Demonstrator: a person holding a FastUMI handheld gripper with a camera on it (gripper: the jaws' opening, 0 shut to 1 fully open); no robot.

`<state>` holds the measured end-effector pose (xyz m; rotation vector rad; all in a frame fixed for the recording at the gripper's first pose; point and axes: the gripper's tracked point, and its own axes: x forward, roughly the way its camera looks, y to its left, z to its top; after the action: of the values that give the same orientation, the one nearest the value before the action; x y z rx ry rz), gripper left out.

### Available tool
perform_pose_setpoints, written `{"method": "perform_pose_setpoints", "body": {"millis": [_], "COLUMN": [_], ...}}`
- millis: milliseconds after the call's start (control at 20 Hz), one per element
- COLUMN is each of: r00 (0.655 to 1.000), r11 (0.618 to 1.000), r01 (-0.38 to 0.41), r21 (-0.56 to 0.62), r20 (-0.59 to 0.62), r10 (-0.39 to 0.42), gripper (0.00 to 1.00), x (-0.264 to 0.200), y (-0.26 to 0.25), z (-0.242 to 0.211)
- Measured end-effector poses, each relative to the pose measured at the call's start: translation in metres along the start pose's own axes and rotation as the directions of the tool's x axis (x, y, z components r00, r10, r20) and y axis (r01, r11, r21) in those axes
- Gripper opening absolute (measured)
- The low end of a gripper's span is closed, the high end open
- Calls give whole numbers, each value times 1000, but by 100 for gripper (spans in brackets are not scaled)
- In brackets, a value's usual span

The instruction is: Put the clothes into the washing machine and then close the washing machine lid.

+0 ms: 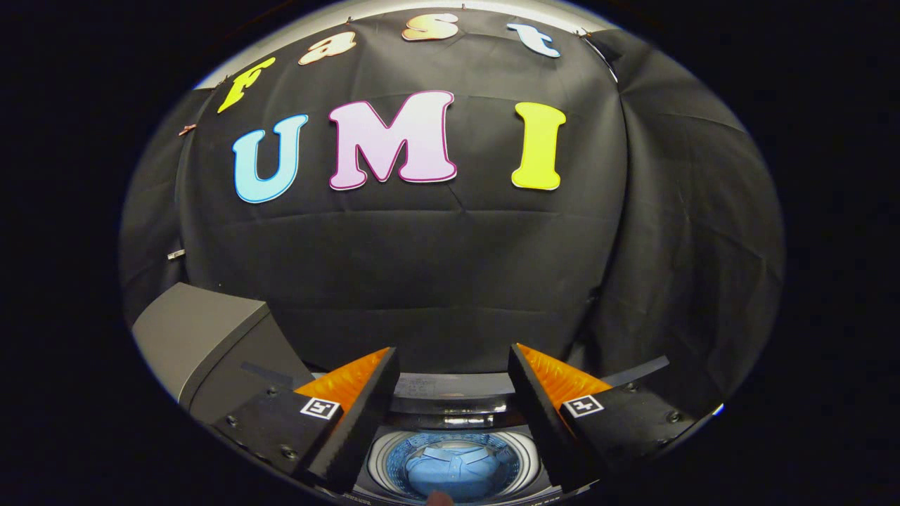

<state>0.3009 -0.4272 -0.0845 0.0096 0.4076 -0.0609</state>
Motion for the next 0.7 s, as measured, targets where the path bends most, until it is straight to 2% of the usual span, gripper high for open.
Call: {"method": "perform_pose_setpoints", "body": {"millis": [400, 600, 700], "r00": [1000, 1000, 998], "r11": [1000, 1000, 1000], "r01": [-16, -16, -15], "r21": [10, 12, 11], "r20": [26, -7, -64], "r10": [15, 16, 16], "gripper": [98, 98, 99], "x": [1, 0, 0], "y": [3, 2, 6], "z": [3, -4, -24]}}
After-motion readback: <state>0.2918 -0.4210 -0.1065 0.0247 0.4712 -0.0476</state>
